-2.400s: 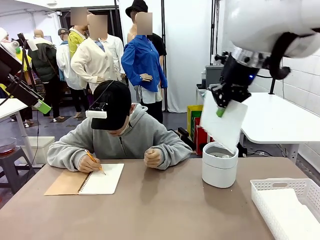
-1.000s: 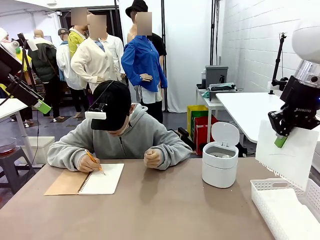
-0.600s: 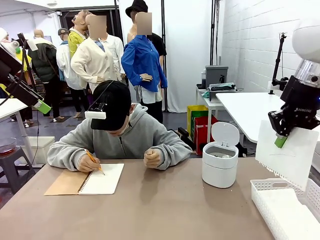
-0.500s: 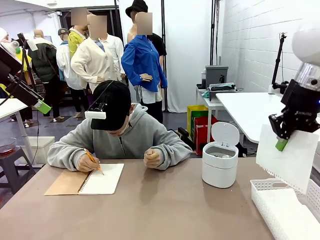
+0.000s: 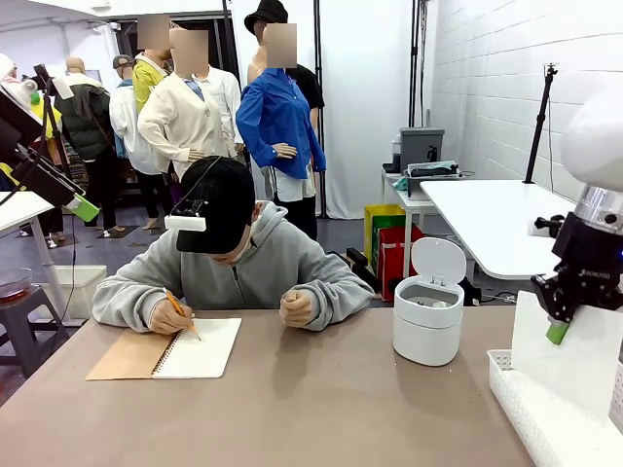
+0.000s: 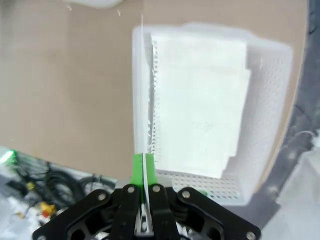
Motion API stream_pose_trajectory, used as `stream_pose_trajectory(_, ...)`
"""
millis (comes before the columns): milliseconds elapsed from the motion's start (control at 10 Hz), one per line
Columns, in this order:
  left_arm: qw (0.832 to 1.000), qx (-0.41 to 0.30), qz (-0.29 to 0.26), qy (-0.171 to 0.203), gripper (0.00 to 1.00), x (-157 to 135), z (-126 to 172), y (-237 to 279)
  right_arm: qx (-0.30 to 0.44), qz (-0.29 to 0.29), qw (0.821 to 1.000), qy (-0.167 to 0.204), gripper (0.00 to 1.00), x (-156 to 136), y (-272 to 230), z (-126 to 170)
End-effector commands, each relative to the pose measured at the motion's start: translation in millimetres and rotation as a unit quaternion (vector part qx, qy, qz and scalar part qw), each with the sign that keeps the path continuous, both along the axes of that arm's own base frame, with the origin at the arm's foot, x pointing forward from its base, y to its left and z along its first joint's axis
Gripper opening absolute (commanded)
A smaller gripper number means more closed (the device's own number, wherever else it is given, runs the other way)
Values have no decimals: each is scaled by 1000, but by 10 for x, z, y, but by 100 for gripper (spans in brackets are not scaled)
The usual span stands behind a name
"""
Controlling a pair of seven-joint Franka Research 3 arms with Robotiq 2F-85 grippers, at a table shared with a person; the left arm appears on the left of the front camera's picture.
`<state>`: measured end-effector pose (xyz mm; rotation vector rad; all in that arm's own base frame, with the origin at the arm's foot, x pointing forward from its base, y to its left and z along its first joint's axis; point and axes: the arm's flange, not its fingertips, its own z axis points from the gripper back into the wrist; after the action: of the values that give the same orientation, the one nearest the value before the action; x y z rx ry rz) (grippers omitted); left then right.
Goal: Sort the paper based on its condition.
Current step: If a person hands you a paper, place it in the Organizing basket , and if it's crumpled, put it in the Trash can.
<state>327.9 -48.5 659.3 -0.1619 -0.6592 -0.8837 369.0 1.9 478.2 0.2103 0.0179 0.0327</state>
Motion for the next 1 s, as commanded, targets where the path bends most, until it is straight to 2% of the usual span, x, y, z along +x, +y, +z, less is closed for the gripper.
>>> stream_pose_trajectory(0, 1000, 1, 1, 0, 100, -4, -4, 4, -10, -13, 1000, 4, 0, -40, -202, -209)
stream_pose_trajectory(100, 1000, 1, 1, 0, 100, -4, -4, 4, -9, -23, 1000, 12, 0, -56, -271, -332)
stream_pose_trajectory(400, 1000, 1, 1, 0, 100, -4, -4, 4, 23, -38, 999, 2, 0, -84, -317, -669)
stream_pose_trajectory(700, 1000, 1, 1, 0, 100, -4, -4, 4, 76, -57, 995, -14, 0, -211, -403, -803)
stream_pose_trajectory(900, 1000, 1, 1, 0, 100, -4, -4, 4, 116, -65, 990, -46, 0, -270, -440, -790)
